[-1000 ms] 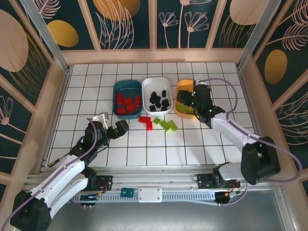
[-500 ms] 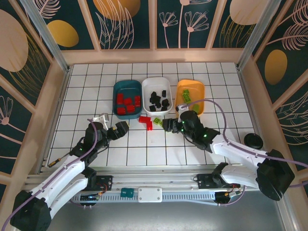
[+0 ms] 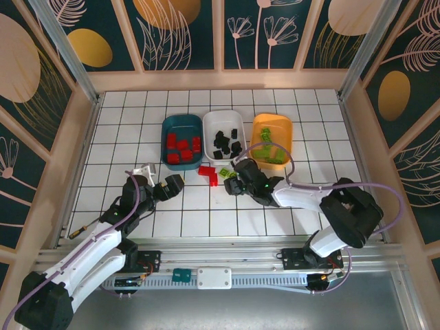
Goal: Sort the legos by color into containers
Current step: Pick up the lego from the center of the table.
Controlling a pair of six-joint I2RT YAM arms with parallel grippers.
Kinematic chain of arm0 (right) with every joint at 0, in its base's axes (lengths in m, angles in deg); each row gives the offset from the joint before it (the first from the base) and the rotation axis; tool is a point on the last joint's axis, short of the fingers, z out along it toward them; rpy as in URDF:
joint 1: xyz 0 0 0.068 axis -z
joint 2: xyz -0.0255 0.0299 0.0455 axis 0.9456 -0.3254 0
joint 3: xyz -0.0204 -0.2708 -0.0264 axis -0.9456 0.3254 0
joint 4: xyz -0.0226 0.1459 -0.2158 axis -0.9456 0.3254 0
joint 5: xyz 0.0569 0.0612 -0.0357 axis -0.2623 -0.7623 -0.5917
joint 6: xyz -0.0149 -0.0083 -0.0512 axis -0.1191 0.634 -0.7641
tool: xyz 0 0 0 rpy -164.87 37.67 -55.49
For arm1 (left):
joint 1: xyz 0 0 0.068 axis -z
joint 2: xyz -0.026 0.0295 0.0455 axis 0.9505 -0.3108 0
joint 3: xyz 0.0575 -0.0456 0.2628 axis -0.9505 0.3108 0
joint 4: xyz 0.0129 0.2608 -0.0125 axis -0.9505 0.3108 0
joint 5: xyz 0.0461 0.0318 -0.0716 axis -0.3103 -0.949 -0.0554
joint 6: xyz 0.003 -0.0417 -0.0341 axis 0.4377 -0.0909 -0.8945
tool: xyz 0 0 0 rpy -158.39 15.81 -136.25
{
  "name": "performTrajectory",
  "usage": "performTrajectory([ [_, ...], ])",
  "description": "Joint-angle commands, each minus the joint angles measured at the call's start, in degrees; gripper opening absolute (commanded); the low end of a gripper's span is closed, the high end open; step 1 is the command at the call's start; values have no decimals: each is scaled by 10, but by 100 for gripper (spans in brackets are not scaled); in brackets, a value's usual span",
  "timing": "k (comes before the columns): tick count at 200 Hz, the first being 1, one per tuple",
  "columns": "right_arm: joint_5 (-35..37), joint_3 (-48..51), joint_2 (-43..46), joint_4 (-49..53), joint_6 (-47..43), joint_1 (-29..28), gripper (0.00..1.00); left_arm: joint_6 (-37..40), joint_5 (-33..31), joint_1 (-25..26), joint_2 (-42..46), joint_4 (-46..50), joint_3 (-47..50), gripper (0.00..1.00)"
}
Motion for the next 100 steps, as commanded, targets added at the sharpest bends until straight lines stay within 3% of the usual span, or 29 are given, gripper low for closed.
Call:
performTrajectory([
  [1, 45, -35, -24, 3, -28, 5, 58, -9, 5, 2, 9, 8, 10, 98],
  [61, 85, -70, -99, 36, -45, 8, 55, -10, 8, 2, 7, -2, 16, 99],
  [100, 87, -67, -116, 40, -44, -3, 44, -8, 8, 2, 6, -4, 19, 99],
])
